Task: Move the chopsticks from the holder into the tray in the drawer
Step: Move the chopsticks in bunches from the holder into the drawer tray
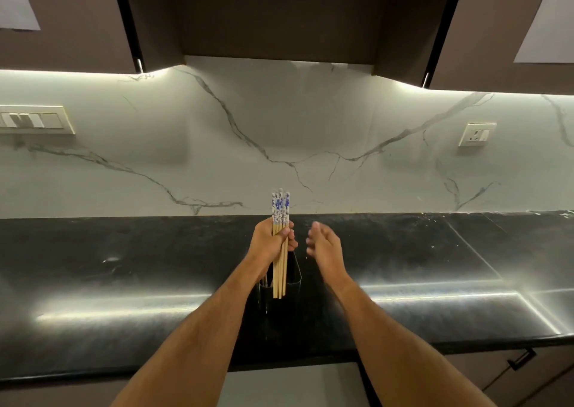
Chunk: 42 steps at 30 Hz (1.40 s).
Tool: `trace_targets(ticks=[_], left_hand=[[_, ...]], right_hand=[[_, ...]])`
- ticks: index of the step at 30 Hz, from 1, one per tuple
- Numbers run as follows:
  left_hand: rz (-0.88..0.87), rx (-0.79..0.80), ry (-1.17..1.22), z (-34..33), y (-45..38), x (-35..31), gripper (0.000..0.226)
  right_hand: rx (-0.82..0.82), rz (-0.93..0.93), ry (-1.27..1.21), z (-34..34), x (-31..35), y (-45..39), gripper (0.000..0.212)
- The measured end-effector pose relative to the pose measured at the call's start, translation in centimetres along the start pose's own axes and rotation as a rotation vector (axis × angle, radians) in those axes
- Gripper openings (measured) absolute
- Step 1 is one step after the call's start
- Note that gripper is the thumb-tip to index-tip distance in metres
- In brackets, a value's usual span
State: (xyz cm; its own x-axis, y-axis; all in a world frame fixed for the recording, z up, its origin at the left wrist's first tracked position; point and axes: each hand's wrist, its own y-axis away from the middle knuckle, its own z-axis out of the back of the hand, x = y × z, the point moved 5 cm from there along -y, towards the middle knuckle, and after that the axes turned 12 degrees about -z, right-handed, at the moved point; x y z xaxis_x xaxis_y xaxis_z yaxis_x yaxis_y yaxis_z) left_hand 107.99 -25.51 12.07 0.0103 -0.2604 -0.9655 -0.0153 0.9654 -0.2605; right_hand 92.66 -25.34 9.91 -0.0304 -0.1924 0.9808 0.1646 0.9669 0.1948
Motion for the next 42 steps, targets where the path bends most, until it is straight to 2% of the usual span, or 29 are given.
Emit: trace_targets(ticks=[4, 8, 12, 17, 21, 25, 33, 42], left_hand=[[-0.015, 0.232, -0.083, -0.7, 1.3, 0.4, 0.016], [-0.003, 0.317, -0.123, -1.1, 1.9, 0.4, 0.018], [0.001, 0.385, -0.165, -1.1, 2.2, 0.3, 0.016], [0.017, 0.416, -0.186, -1.3, 2.7, 0.7, 0.017], [0.03, 0.43, -0.192, -1.5, 2.9, 0.7, 0.018], [0.037, 0.446, -0.199, -1.7, 2.9, 0.5, 0.018], [0.053, 0.48, -0.166, -2.4, 3.4, 0.2, 0.019], [0.085, 0.502, -0.159, -3.2, 3.7, 0.3, 0.021]], right_hand=[[0.073, 0.335, 0.257, -1.4, 5.3, 0.2, 0.06], [0.062, 0.454, 0.468, -1.6, 6.9, 0.3, 0.051], [0.065, 0.396, 0.392, -0.5, 5.9, 0.3, 0.045], [0.19, 0.286, 0.174, -0.3, 5.4, 0.7, 0.052], [0.247, 0.247, 0.107, -0.1, 5.3, 0.9, 0.053], [0.227, 0.249, 0.105, 0.3, 5.2, 1.0, 0.041], [0.224, 0.243, 0.065, 1.0, 5.5, 1.5, 0.041], [0.172, 0.242, 0.045, 2.2, 5.7, 1.7, 0.029]])
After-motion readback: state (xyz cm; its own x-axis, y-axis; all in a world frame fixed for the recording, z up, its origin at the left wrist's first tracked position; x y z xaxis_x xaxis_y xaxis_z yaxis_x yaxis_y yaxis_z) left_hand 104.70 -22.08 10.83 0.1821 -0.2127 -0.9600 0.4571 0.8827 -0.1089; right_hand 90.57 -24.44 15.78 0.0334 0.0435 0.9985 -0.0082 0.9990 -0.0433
